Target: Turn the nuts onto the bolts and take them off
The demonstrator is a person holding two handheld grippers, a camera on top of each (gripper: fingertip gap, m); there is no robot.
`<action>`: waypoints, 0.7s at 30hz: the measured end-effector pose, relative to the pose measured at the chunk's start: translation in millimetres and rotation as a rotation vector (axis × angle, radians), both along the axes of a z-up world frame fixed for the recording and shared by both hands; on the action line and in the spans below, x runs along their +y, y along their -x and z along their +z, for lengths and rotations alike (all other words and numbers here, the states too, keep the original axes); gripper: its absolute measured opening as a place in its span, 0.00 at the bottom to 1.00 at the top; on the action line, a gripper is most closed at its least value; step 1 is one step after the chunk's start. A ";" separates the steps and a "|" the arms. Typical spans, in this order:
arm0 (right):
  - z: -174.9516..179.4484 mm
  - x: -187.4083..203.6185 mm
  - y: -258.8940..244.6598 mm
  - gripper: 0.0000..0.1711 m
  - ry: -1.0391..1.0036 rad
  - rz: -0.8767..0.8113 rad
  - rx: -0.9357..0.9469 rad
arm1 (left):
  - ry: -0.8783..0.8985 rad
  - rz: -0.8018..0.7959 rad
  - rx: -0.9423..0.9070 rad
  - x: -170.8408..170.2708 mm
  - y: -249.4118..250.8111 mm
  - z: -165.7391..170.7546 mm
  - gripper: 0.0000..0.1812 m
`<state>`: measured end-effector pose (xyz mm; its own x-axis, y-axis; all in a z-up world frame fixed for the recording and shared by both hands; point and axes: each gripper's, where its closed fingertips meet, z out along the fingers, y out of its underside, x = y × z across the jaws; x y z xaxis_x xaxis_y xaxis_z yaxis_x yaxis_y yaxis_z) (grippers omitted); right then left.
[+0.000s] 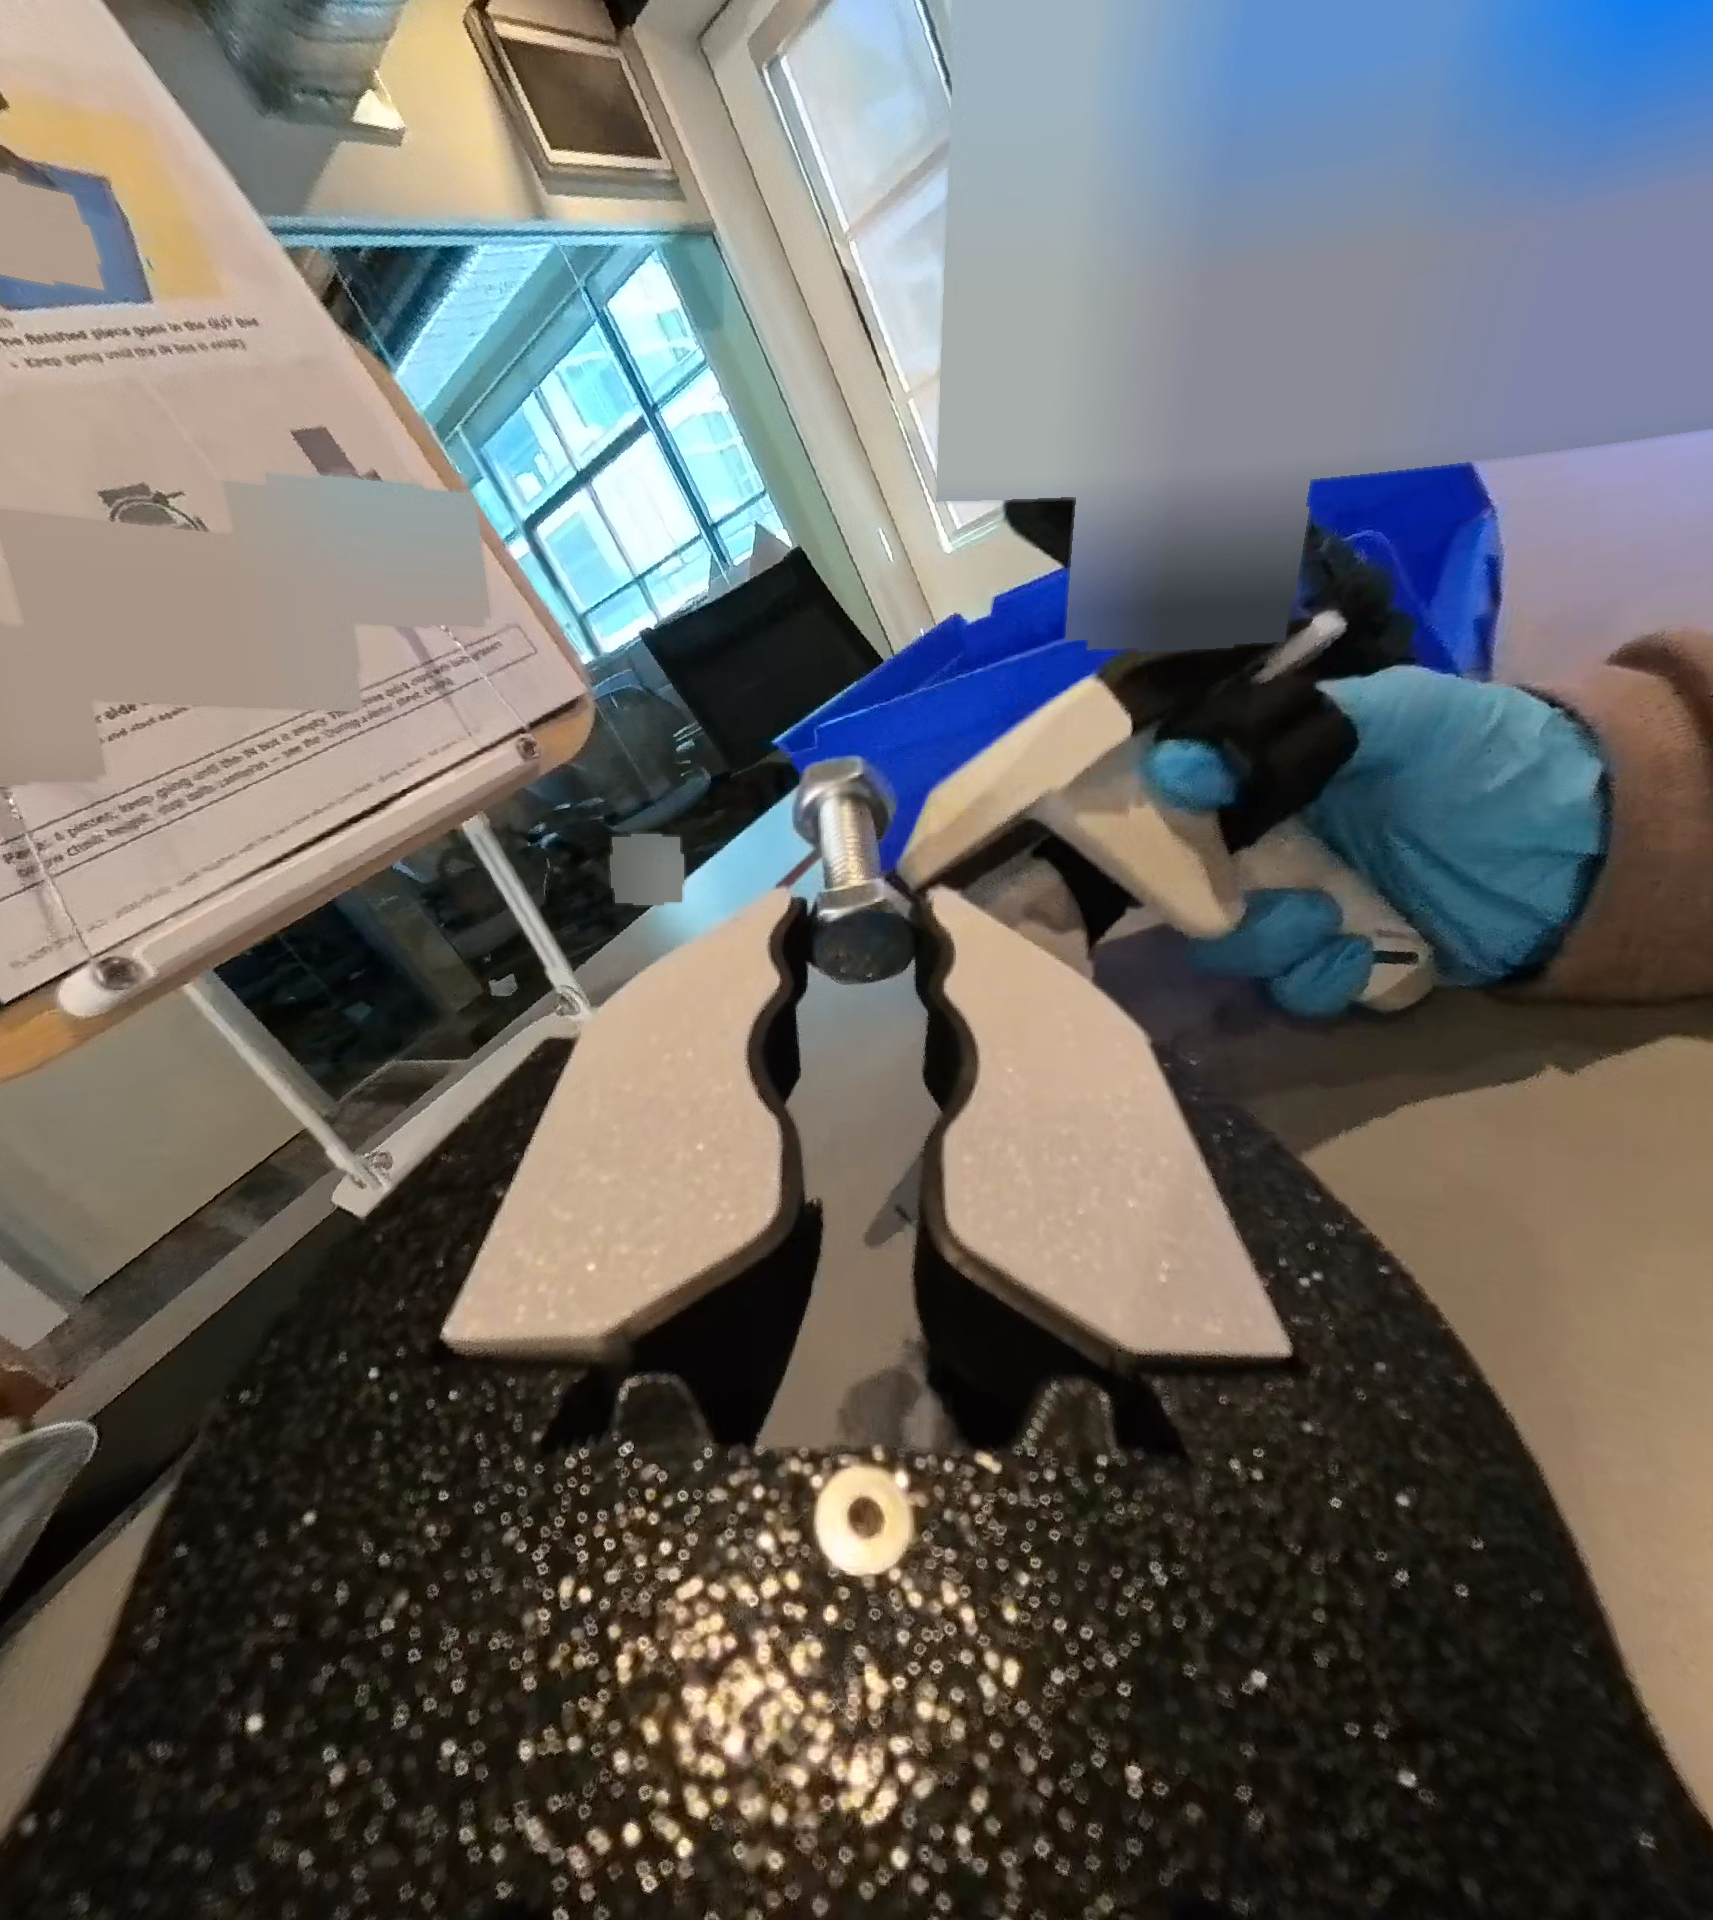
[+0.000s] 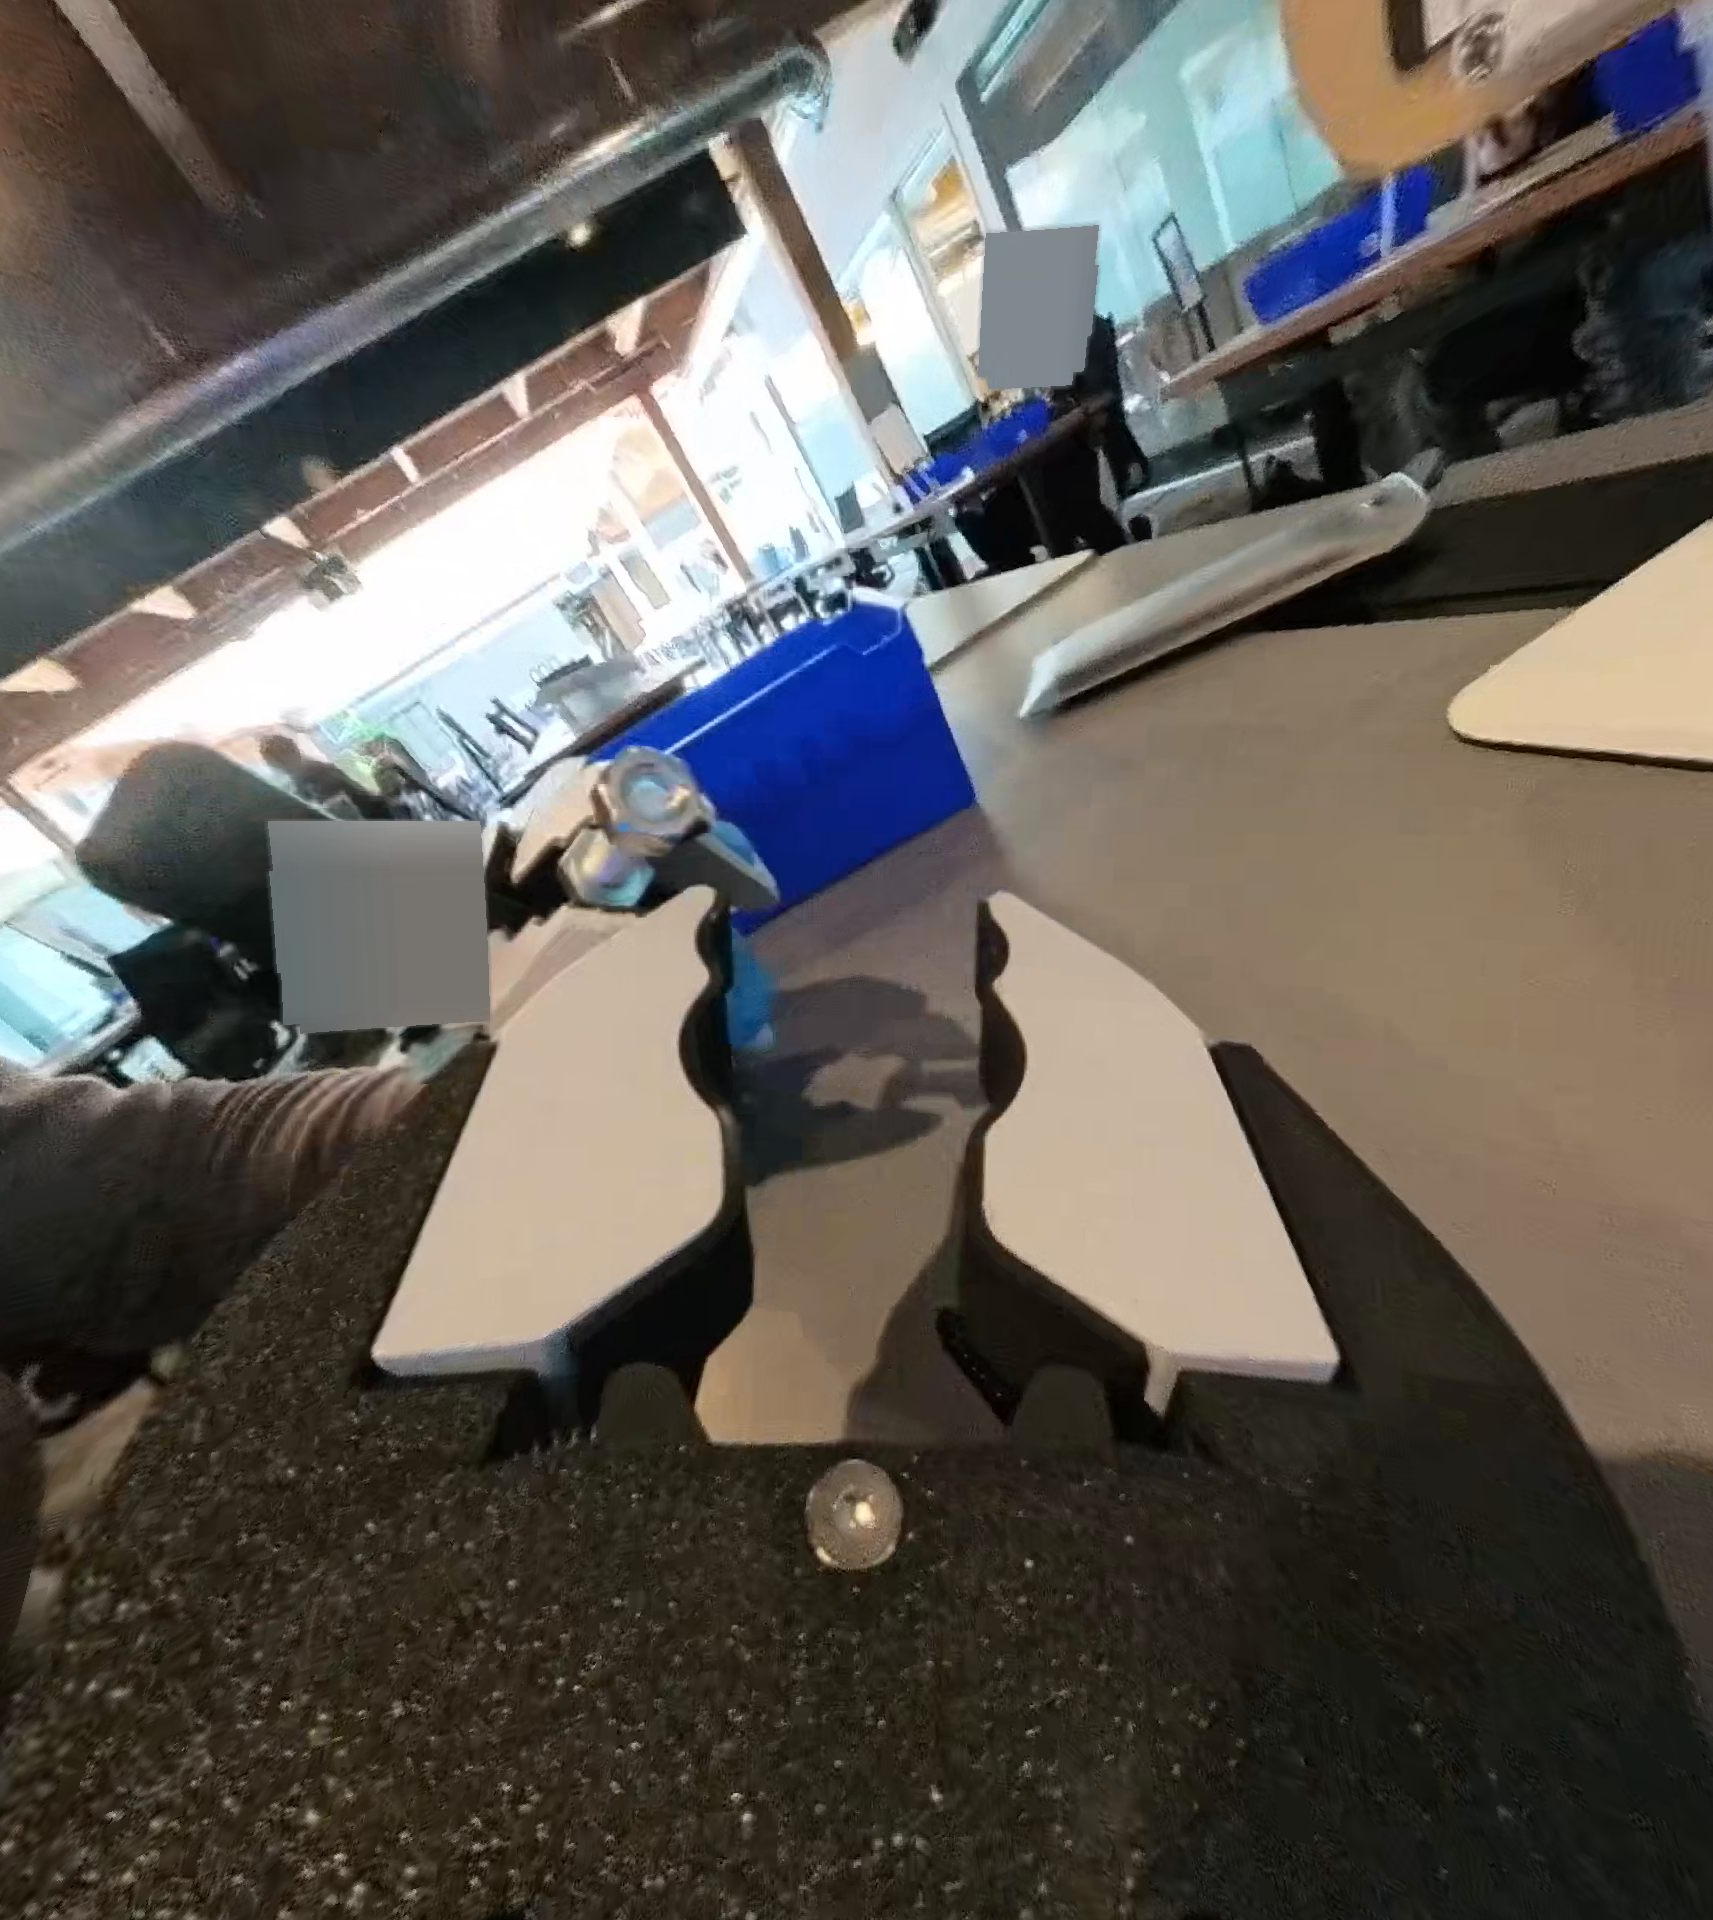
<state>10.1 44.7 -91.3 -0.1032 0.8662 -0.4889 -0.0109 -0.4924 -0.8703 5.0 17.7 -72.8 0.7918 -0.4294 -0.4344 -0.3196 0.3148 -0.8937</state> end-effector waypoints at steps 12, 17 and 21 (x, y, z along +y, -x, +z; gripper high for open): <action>19.9 -6.5 -9.3 0.29 0.011 0.111 0.080 | 0.007 -0.045 0.018 -3.9 -1.0 -1.7 0.11; 20.0 -36.9 -9.1 0.28 0.159 0.372 0.026 | 0.020 -0.137 0.092 -10.8 -15.4 -9.6 0.11; 12.8 -57.1 -15.5 0.10 0.168 0.525 -0.044 | 0.066 -0.236 0.141 -20.5 -21.7 -16.6 0.11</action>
